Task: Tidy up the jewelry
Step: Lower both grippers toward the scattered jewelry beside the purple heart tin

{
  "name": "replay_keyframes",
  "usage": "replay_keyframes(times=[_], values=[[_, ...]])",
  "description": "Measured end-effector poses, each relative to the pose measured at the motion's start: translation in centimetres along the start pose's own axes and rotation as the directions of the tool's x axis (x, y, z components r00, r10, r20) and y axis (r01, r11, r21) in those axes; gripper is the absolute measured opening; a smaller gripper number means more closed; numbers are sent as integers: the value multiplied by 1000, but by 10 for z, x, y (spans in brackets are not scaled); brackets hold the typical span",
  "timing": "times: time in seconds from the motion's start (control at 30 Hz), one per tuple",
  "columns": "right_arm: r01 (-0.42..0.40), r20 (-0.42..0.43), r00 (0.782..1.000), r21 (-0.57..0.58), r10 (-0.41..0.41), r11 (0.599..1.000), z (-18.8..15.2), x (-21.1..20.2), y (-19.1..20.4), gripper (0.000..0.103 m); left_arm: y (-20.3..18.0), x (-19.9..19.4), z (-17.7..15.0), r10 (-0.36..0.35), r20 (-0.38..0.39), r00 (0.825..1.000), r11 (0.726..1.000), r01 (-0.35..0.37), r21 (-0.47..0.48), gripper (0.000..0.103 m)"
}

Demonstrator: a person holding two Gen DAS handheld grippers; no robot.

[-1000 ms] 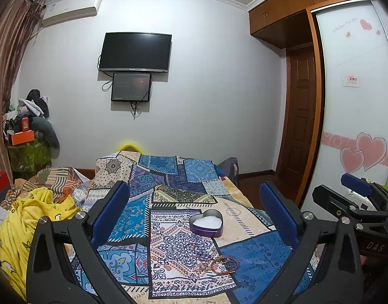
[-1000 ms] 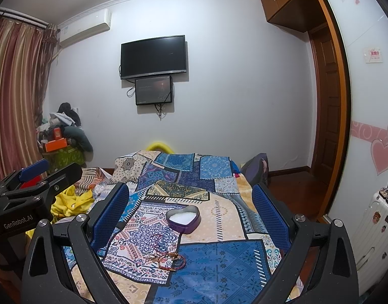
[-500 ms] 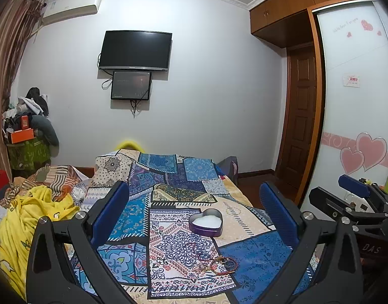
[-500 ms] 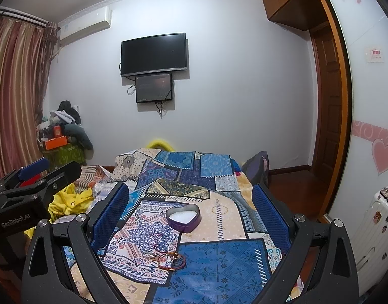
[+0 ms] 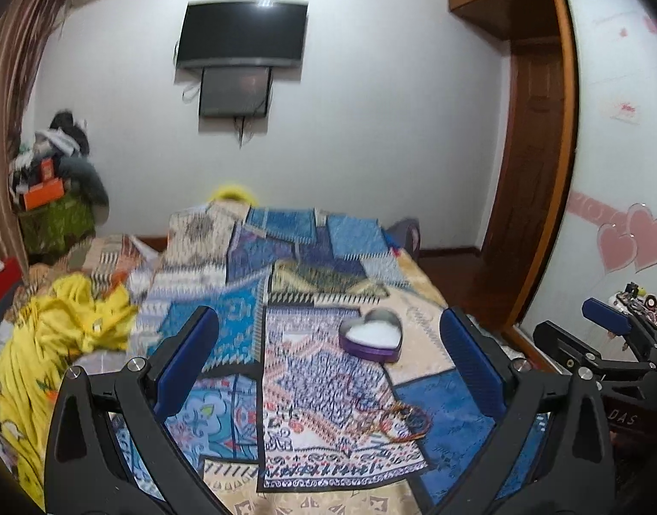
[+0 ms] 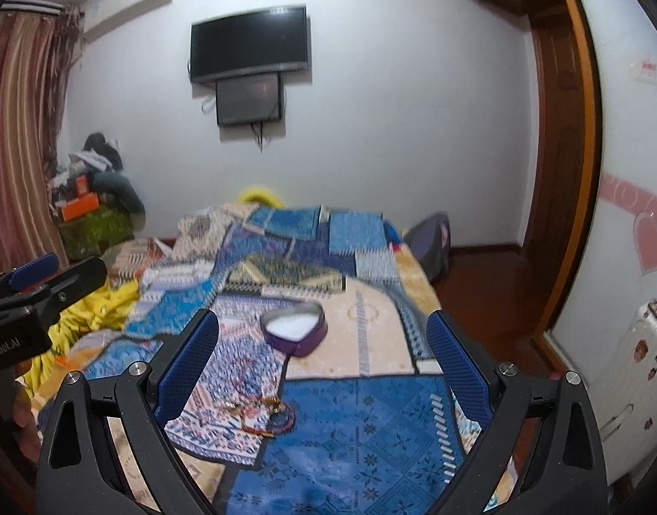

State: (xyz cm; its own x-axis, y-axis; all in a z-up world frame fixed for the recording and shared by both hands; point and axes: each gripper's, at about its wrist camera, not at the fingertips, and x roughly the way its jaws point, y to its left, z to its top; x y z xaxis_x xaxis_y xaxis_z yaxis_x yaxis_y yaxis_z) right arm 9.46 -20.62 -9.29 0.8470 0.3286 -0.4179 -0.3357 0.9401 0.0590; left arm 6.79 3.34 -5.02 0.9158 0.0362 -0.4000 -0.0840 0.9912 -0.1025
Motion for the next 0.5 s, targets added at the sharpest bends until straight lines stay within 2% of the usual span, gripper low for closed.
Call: replay_keyframes(times=[0.13,0.2,0.33,0.5], values=[[-23,-81,996,10,23,1000,-7,20,-7,97,10,31,-13,-14,-106,994,1000,13,-11,99],[-31,-115,993,8,31,999,-12,28,-8,95,14,47,-22,-28,-167,986,1000,26,-18,90],[-63,-196,979,-5,61,998,-23,46,-8,77,21,75,-39,-57,-280,958,998,48,-38,82],[-141,-278,952,-13,132,990,-39,63,-4,58,24,99,-59,-112,-397,911,994,96,-61,62]])
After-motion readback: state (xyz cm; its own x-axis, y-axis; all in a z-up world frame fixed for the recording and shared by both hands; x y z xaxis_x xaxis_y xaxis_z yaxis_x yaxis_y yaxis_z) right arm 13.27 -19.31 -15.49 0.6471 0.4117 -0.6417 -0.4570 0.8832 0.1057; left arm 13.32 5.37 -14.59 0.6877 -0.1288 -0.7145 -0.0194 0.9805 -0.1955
